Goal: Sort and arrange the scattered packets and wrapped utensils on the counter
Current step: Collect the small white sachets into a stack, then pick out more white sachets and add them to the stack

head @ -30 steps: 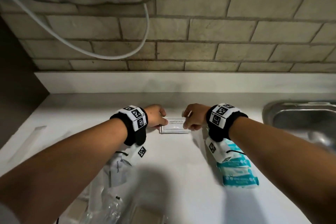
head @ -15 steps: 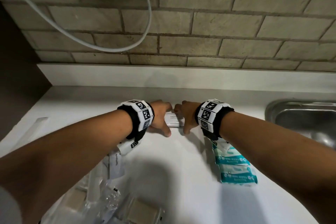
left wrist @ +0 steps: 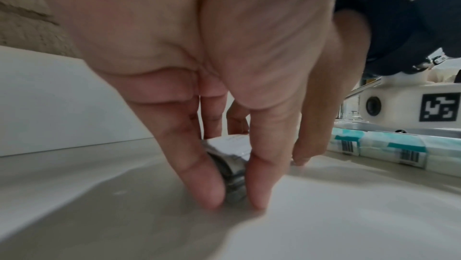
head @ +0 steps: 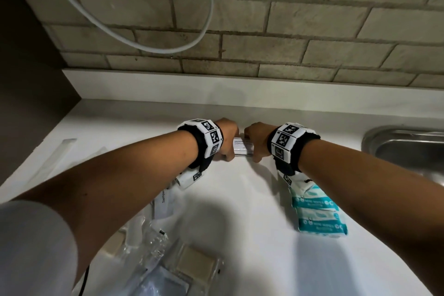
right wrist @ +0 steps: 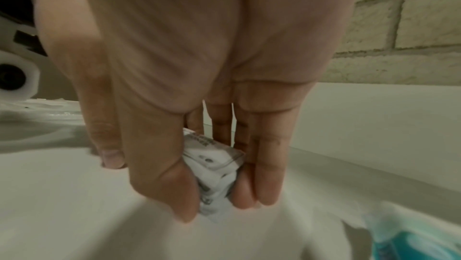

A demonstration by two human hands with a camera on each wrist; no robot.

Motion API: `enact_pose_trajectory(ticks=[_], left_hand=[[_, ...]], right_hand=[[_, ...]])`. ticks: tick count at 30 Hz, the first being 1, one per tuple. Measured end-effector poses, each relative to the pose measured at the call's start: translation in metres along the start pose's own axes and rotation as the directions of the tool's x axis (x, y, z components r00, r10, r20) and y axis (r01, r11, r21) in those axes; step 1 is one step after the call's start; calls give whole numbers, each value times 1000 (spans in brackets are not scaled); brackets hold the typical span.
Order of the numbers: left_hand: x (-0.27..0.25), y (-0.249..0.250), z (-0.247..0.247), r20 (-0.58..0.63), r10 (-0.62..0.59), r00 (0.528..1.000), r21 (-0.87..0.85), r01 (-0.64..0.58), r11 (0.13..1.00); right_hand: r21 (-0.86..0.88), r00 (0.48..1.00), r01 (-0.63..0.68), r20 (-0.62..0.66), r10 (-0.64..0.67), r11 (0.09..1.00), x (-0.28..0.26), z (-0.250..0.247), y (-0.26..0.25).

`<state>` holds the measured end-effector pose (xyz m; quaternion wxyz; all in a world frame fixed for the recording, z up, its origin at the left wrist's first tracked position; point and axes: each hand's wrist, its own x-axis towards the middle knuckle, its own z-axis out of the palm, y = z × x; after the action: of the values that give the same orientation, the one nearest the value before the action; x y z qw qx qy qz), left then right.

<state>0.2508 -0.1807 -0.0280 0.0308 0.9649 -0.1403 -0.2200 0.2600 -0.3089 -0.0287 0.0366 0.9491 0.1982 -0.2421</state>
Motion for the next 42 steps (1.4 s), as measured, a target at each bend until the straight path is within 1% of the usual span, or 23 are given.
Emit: enact_pose_trajectory(ticks=[5, 9, 14, 18, 21, 23, 25, 27, 29, 31, 32, 33, 36, 37, 39, 42], left_hand=[[1, -2, 0, 9, 18, 1000, -7, -18, 1000], [0, -2, 1, 21, 34, 999, -12, -34, 999], [-5, -7, 7, -25, 61, 998, -58, -62, 996], [-37, -21, -7, -99, 85, 991, -148, -99, 984], [-76, -44, -26, -175, 53, 983, -191, -87, 978], [-104, -65, -34, -204, 4, 979, -226, -51, 973], [-133, -89, -35, -229, -45, 972, -243, -12, 970], [-160, -111, -29, -221, -101, 970, -245, 45, 968], [-182, -125, -17, -179, -157, 971, -241, 111, 964], [-194, -130, 0, -122, -178, 977, -236, 146, 961], [-199, -130, 10, -94, -175, 980, -230, 149, 962], [-200, -128, 18, -77, -166, 983, -215, 147, 965], [-190, -121, 39, -54, -143, 988, -193, 130, 973], [-184, -121, 44, -46, -133, 990, -180, 123, 976], [-175, -122, 52, -31, -116, 993, -121, 111, 986], [-167, -120, 55, -8, -107, 994, 16, 107, 994]], right_hand=[[-11, 999, -30, -41, 30, 999, 2, 2, -3], [-7, 998, -31, -49, 30, 1000, 0, 3, -4], [-20, 998, -40, -56, 39, 999, -4, 7, -3], [-23, 995, -72, -75, 70, 997, -13, 8, -4], [-13, 992, -83, -91, 82, 996, -29, -1, -12], [-28, 986, -30, -166, 25, 999, -41, -8, -26], [-19, 968, 107, -226, -109, 994, -51, -13, -49], [-17, 937, 278, -215, -275, 960, -60, -15, -78], [-53, 890, 413, -187, -415, 909, -65, -12, -109], [-74, 845, 501, -172, -506, 862, -66, -8, -135], [-75, 832, 526, -159, -531, 847, -67, -3, -149], [-81, 832, 532, -137, -538, 843, -66, 3, -158], [-141, 861, 501, -22, -508, 854, -63, 20, -176], [-151, 869, 488, -3, -494, 859, -63, 25, -177], [-126, 886, 458, -9, -463, 880, -67, 30, -176], [-124, 914, 399, -26, -405, 909, -69, 34, -169]])
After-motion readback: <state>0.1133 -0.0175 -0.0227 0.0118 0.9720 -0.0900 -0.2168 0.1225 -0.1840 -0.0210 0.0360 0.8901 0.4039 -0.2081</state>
